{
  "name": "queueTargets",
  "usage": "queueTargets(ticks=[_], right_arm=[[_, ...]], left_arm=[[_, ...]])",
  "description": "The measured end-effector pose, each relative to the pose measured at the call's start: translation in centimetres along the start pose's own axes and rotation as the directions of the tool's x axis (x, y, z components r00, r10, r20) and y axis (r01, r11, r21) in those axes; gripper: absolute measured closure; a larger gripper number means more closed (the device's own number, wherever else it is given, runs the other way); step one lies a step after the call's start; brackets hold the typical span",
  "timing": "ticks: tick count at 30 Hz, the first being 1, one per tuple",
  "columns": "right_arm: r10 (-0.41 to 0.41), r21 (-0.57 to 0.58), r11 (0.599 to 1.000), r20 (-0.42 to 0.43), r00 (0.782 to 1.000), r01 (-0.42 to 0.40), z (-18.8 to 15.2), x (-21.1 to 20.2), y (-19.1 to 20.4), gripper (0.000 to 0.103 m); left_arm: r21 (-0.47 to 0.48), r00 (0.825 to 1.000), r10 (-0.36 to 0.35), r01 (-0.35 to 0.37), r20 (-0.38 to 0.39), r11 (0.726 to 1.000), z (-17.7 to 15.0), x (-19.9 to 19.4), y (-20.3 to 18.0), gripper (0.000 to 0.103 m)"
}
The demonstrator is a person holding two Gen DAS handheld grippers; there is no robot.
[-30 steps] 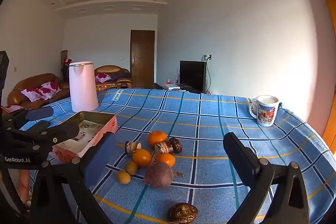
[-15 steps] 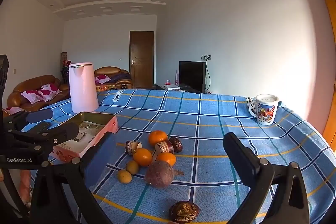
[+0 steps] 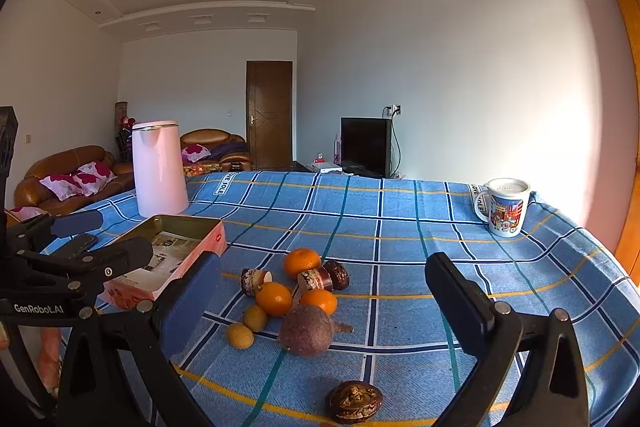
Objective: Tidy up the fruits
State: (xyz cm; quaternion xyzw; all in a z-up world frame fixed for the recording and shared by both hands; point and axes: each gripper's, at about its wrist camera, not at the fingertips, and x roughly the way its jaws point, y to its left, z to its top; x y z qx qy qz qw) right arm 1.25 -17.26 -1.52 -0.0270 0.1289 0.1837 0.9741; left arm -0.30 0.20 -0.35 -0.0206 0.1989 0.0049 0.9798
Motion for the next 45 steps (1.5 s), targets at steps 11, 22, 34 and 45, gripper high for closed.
queueTargets(ticks=[11,22,34,45], right_arm=[[0.003,-0.002,1.000,0.000,1.000,-0.003,-0.12,0.07,0.15,0.001],[0.009,-0.008,1.000,-0.004,1.000,-0.009,-0.17,0.21,0.33,0.001],[0.014,-0.011,1.000,-0.007,1.000,-0.014,-0.23,0.22,0.47,0.001],[0.013,-0.017,1.000,-0.028,1.000,-0.014,-0.96,0.50,0.03,0.001]], left_arm=[[-0.006,1.000,-0.003,0.003,-0.002,1.000,-0.02,0.09,-0.06,0.000],[-0.011,1.000,-0.005,0.005,-0.003,1.000,-0.05,0.05,0.00,0.000],[-0.014,1.000,-0.003,0.003,-0.005,1.000,-0.05,0.09,0.13,0.000],[-0.006,0.999,-0.034,0.034,-0.018,0.999,-0.81,0.44,-0.24,0.000]])
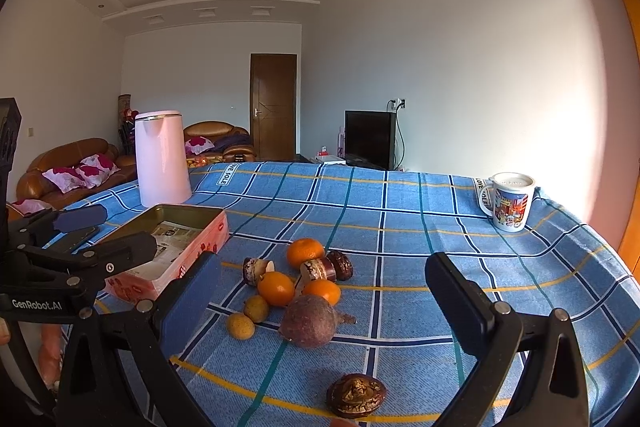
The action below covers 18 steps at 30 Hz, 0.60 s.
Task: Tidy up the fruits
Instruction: 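Grasp a small yellow-green lime with the left tool while the right tool grasps the brown walnut-like fruit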
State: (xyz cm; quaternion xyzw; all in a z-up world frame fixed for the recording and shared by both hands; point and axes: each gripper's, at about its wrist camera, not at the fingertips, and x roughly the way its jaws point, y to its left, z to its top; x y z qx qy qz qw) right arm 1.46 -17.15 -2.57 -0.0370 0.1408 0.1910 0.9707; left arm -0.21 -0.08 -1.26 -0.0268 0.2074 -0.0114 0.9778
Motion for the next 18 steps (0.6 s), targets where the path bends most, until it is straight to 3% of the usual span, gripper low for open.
queueTargets(ticks=[9,13,15,18], right_arm=[[-0.033,0.019,0.999,-0.105,0.994,0.035,-4.5,0.8,-2.7,0.001],[-0.026,0.023,0.999,-0.139,0.990,0.030,-5.5,1.3,-3.2,0.002],[-0.022,0.020,0.999,-0.149,0.989,0.025,-5.7,1.5,-3.2,0.004],[0.012,0.029,1.000,-0.184,0.983,-0.007,-6.2,2.1,-3.4,0.020]], left_arm=[[0.064,0.997,-0.042,0.046,-0.060,0.997,-2.3,2.2,-2.5,0.001],[0.085,0.991,-0.076,0.085,-0.113,0.993,-3.2,3.5,-3.6,0.018],[0.083,0.986,-0.093,0.106,-0.139,0.991,-3.5,4.1,-3.9,0.019],[0.083,0.978,-0.117,0.132,-0.172,0.988,-3.9,4.8,-4.5,0.025]])
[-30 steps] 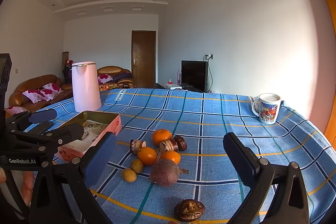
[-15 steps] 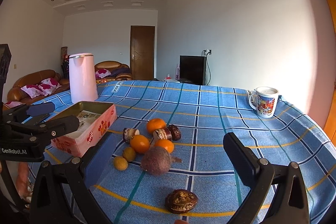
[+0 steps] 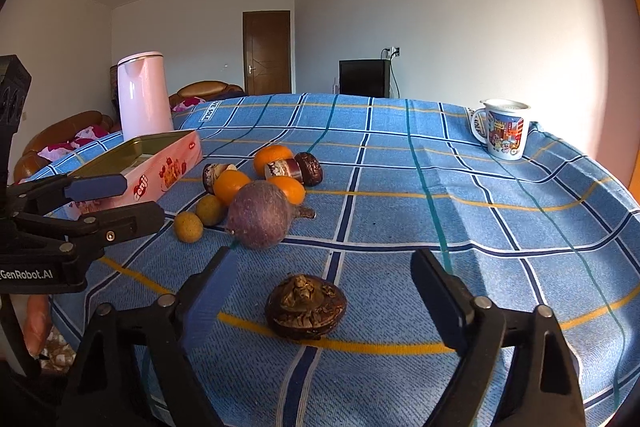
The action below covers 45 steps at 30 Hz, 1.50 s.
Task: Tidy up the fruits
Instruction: 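Grasp a small yellow-green lime with the left tool while the right tool grasps the brown walnut-like fruit, then carry the lime with the left tool while the right tool carries the walnut over the tin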
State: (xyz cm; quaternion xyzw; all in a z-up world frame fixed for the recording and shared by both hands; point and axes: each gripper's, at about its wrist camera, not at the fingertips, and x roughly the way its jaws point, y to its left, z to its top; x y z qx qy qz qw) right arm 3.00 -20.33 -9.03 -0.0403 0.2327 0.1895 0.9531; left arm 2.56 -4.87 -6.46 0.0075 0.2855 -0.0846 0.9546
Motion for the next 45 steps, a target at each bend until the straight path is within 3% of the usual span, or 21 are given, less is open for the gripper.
queueTargets(ticks=[3,4,10,16,20,28,34,45], right_arm=[[0.022,0.011,1.000,-0.042,0.999,-0.021,-0.6,0.8,-0.4,0.033],[0.031,0.016,0.999,-0.054,0.998,-0.030,-0.8,1.0,-0.5,0.039],[0.074,0.011,0.997,-0.071,0.995,-0.074,-1.2,1.6,-0.2,0.057],[0.071,-0.006,0.997,-0.068,0.995,-0.071,-1.2,1.7,0.0,0.057],[0.069,-0.010,0.998,-0.067,0.995,-0.069,-1.2,1.7,0.0,0.057],[0.085,-0.015,0.996,-0.068,0.994,-0.086,-1.1,1.6,0.4,0.058],[0.082,-0.053,0.995,-0.039,0.996,-0.084,-0.4,0.9,1.5,0.058],[0.108,-0.160,0.982,0.051,0.993,-0.099,3.3,0.1,4.8,0.058]], left_arm=[[0.003,0.999,-0.020,0.021,-0.034,1.000,-0.1,1.1,-0.4,0.034],[-0.002,0.998,-0.032,0.032,-0.052,0.999,-0.2,1.4,-0.5,0.041],[-0.037,0.991,-0.063,0.059,-0.121,0.998,-0.3,3.5,-0.3,0.053],[-0.062,0.988,-0.071,0.063,-0.135,0.996,-0.2,4.4,0.0,0.059],[-0.050,0.989,-0.061,0.054,-0.132,0.997,-0.2,4.7,0.0,0.074],[-0.055,0.991,-0.070,0.064,-0.114,0.996,-0.1,4.2,0.5,0.074],[-0.055,0.997,-0.057,0.054,-0.050,0.997,0.3,2.2,1.2,0.074],[-0.080,0.999,0.006,-0.002,0.045,0.997,2.1,-1.1,4.0,0.074]])
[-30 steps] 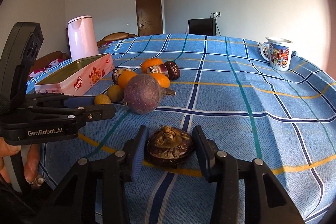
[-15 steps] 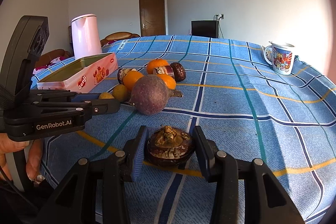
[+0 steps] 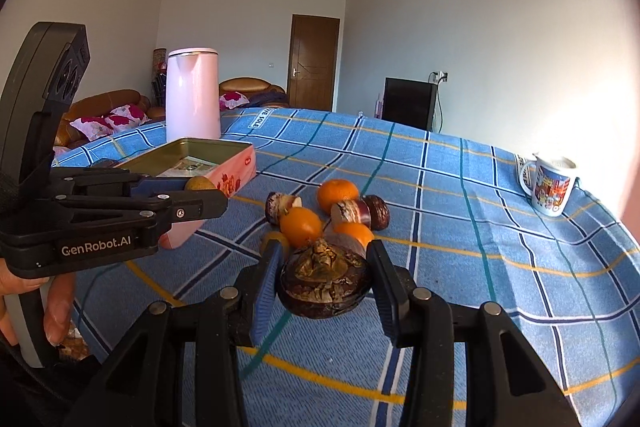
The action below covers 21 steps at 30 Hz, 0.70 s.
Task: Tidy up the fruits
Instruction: 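Carry the lime with the left tool while the right tool carries the walnut over the tin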
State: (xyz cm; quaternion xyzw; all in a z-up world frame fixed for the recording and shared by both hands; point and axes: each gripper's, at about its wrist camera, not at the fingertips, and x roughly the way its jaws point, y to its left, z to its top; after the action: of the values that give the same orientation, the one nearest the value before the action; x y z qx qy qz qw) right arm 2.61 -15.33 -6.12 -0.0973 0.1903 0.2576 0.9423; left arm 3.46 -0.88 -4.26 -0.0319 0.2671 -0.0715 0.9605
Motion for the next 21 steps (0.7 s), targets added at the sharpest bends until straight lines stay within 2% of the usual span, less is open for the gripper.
queueTargets(ticks=[15,21], right_arm=[[0.087,-0.147,0.986,0.047,0.995,-0.079,6.8,3.7,5.6,0.058],[0.110,-0.199,0.975,0.044,0.993,-0.099,9.1,6.3,8.2,0.058]], left_arm=[[-0.080,0.989,0.139,-0.136,0.045,0.988,2.1,-1.1,8.1,0.074],[-0.102,0.984,0.178,-0.174,0.031,0.979,2.4,-0.7,11.0,0.074]])
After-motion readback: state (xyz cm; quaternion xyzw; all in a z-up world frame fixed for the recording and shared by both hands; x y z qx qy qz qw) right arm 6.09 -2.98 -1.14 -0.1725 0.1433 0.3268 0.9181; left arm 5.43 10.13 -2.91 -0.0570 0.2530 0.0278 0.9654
